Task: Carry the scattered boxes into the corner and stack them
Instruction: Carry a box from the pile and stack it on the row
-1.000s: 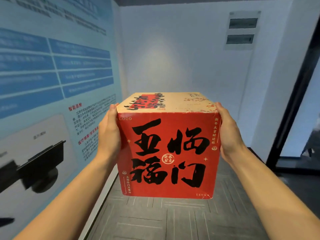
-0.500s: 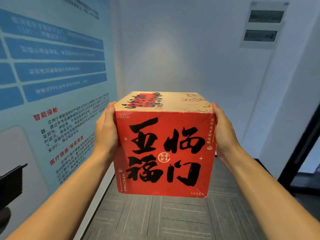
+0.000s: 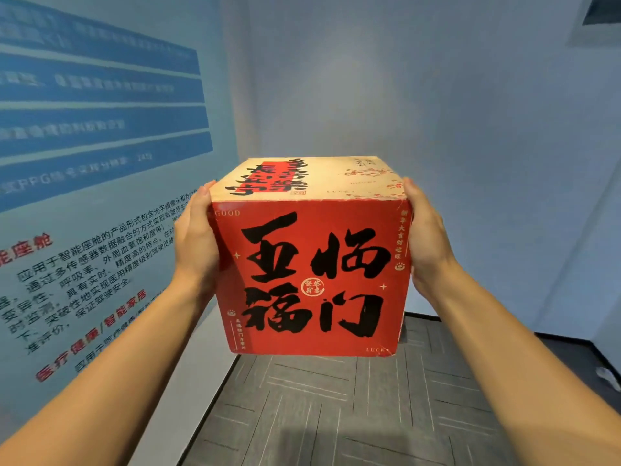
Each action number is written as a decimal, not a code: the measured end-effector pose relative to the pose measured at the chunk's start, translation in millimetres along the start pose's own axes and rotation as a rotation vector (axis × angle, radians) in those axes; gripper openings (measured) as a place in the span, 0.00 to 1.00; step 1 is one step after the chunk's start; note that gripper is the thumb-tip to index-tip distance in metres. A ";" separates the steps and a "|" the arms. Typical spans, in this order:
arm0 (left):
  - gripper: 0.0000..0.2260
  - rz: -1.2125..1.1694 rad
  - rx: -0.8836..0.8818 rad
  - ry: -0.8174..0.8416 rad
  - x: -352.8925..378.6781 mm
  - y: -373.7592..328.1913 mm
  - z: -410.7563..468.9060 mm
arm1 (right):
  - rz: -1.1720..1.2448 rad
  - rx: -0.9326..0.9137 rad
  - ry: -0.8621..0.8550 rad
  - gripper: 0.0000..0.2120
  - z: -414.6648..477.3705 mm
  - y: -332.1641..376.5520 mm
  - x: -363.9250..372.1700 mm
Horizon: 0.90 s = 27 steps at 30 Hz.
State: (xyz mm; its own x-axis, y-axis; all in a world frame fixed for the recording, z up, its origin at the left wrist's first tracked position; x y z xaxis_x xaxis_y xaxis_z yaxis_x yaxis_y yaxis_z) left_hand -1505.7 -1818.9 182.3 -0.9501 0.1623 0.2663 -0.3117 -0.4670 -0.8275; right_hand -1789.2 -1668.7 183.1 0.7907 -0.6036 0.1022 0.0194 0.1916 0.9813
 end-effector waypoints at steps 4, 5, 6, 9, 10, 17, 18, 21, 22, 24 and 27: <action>0.18 0.004 -0.006 -0.028 15.6 46.1 69.9 | 0.012 -0.019 0.045 0.37 91.4 -15.1 24.2; 0.17 0.016 -0.006 -0.034 19.6 59.5 88.4 | 0.010 -0.024 0.051 0.35 113.6 -19.3 30.8; 0.16 0.023 -0.005 -0.043 23.3 74.1 107.8 | 0.012 -0.021 0.056 0.34 136.4 -24.5 38.3; 0.19 0.036 -0.027 -0.060 31.5 126.0 165.5 | 0.013 -0.019 0.058 0.36 205.9 -47.8 63.7; 0.21 0.030 -0.034 -0.044 35.1 146.2 185.7 | 0.007 -0.021 0.054 0.37 230.0 -58.4 73.4; 0.26 0.025 -0.094 -0.034 49.0 275.0 332.0 | -0.024 0.001 -0.020 0.38 390.3 -115.0 131.6; 0.26 0.017 -0.098 -0.017 56.4 285.9 351.4 | -0.029 0.000 -0.026 0.36 411.8 -117.4 137.8; 0.22 0.017 -0.104 0.037 75.0 321.7 408.5 | -0.061 0.001 -0.059 0.35 472.5 -127.5 151.8; 0.21 0.032 -0.104 0.052 79.8 333.6 425.9 | -0.066 -0.001 -0.063 0.35 492.3 -132.0 156.8; 0.20 0.038 -0.108 0.053 87.5 363.4 459.7 | -0.060 -0.002 -0.072 0.32 531.2 -144.2 165.4; 0.21 0.049 -0.113 0.078 103.0 414.7 505.5 | -0.044 0.005 -0.081 0.22 589.0 -171.9 174.1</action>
State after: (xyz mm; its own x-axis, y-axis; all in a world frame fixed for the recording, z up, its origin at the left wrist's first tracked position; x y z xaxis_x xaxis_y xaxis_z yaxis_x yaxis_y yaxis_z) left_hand -1737.9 -2435.2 116.4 -0.9592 0.2105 0.1889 -0.2578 -0.3763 -0.8899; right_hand -2015.3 -2262.6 128.3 0.7374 -0.6716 0.0720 0.0494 0.1599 0.9859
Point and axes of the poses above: each hand's wrist, its own z-axis towards the middle knuckle, its own x-axis out of the palm, y = z × x, the point moved 7 cm from there along z, towards the middle knuckle, and after that the axes turned 8 degrees about x, right-handed, at the moved point
